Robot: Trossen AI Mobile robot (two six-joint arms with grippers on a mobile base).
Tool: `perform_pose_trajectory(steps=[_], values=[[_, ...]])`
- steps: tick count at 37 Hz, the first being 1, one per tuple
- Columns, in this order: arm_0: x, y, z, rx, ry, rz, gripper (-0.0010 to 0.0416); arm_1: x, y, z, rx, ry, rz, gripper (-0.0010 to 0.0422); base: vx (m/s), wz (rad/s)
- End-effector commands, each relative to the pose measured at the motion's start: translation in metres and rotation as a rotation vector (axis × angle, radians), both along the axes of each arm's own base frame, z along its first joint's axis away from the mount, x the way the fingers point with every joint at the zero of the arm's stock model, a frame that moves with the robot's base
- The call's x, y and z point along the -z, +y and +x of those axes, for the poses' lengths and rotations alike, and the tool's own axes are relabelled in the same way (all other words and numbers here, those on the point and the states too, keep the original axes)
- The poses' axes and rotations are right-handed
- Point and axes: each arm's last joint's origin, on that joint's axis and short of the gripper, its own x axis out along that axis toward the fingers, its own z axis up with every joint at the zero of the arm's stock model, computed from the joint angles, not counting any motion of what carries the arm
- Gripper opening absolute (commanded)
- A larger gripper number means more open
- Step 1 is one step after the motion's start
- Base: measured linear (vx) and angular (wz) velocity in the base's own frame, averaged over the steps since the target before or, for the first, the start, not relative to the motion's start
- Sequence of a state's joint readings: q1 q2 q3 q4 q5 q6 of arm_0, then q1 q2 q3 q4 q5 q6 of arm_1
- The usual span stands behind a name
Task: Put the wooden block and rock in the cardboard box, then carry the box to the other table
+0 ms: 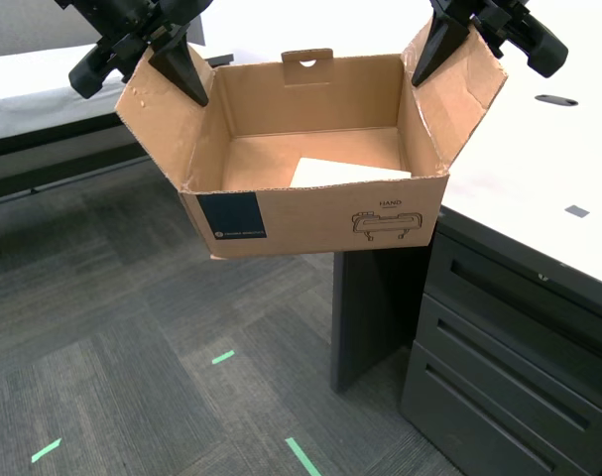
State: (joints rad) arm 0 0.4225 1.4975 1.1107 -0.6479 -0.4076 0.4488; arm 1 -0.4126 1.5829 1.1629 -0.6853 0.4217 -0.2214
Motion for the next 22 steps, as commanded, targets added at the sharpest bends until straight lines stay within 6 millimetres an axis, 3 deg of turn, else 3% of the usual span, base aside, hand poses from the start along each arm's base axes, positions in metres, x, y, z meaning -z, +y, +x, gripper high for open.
perform_pose_trajectory(steps=[1,22], values=[[-0.0018,0.0014,0.0004,-0.011,-0.005,0.023,-0.0001,-0.0015,-0.0017,-0.0003,-0.006,0.018,-0.037,-0.0001,0.0,0.0],[-0.0015,0.0018,-0.0005,-0.06,-0.031,0.006,-0.0001,-0.001,-0.0009,0.0001,-0.089,0.051,-0.025,-0.0001,0.039,-0.005]])
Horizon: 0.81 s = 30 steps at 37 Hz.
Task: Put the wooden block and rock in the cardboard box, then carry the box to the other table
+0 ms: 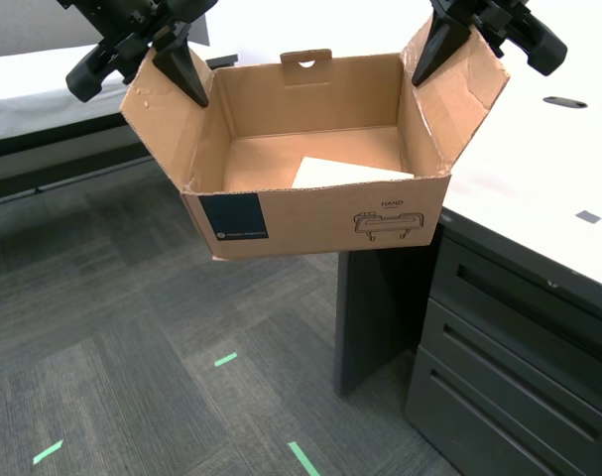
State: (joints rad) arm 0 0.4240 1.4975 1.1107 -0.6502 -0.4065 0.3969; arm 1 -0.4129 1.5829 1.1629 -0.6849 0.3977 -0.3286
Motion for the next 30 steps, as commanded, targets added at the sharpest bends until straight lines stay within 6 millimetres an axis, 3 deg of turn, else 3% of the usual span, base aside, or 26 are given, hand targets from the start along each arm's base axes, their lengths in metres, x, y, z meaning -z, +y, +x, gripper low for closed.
perform_pose_trajectory(steps=[1,30], values=[[-0.0017,0.0015,-0.0001,-0.018,-0.004,0.021,-0.0001,-0.0012,-0.0013,-0.0003,0.008,0.002,-0.021,-0.0001,0.07,0.108],[-0.0019,0.0022,0.0003,0.034,0.019,0.03,-0.0001,-0.0032,-0.0005,0.003,0.08,-0.113,0.037,-0.0001,0.052,0.214]])
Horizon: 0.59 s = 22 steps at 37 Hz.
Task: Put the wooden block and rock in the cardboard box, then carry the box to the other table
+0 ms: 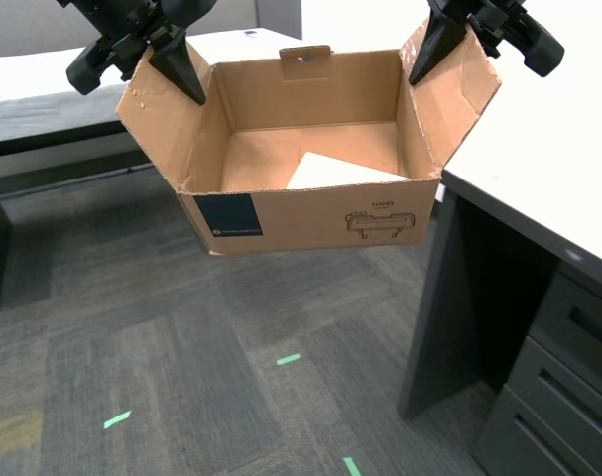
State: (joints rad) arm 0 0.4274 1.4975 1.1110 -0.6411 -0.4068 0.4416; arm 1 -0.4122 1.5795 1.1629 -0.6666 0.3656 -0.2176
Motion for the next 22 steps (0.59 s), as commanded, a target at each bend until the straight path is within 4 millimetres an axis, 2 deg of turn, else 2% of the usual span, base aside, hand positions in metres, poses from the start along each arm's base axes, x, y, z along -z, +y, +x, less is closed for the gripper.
perform_pose_trajectory(steps=[1,22], values=[[-0.0014,0.001,0.0,0.003,0.002,0.014,-0.0001,-0.002,-0.0013,0.0017,0.005,-0.027,-0.012,-0.0001,0.033,0.117],[-0.0015,0.0015,0.0001,0.01,0.003,0.016,-0.0001,-0.0027,-0.0019,0.0016,-0.034,0.005,-0.038,-0.0001,0.039,0.096]])
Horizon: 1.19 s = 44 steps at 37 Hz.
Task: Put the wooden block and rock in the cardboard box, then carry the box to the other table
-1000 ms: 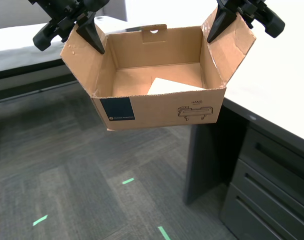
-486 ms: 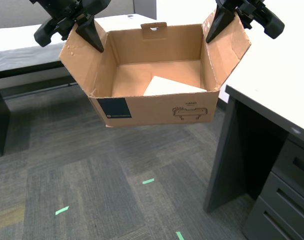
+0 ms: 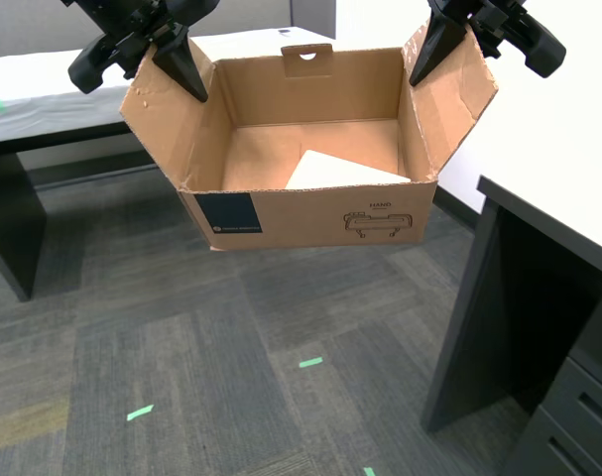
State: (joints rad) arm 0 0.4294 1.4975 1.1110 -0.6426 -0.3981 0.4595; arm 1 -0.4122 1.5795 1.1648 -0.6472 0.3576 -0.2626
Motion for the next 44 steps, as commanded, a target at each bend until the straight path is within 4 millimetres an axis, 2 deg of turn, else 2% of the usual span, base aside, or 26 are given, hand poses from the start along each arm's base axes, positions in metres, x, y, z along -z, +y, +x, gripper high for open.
perform_pose_trajectory(steps=[1,24,44], values=[[-0.0017,0.0014,0.0002,-0.008,-0.005,0.019,-0.0001,-0.0013,-0.0014,-0.0002,0.007,0.004,-0.024,-0.0001,0.069,0.098],[-0.0017,0.0014,0.0007,0.002,-0.012,0.009,-0.0001,-0.0019,-0.0019,0.0008,0.014,-0.012,-0.029,-0.0001,0.082,0.064],[-0.0006,0.0008,-0.0007,-0.065,-0.04,-0.021,-0.0001,0.0001,-0.0006,-0.0025,-0.001,0.036,-0.018,-0.0001,0.098,-0.019]])
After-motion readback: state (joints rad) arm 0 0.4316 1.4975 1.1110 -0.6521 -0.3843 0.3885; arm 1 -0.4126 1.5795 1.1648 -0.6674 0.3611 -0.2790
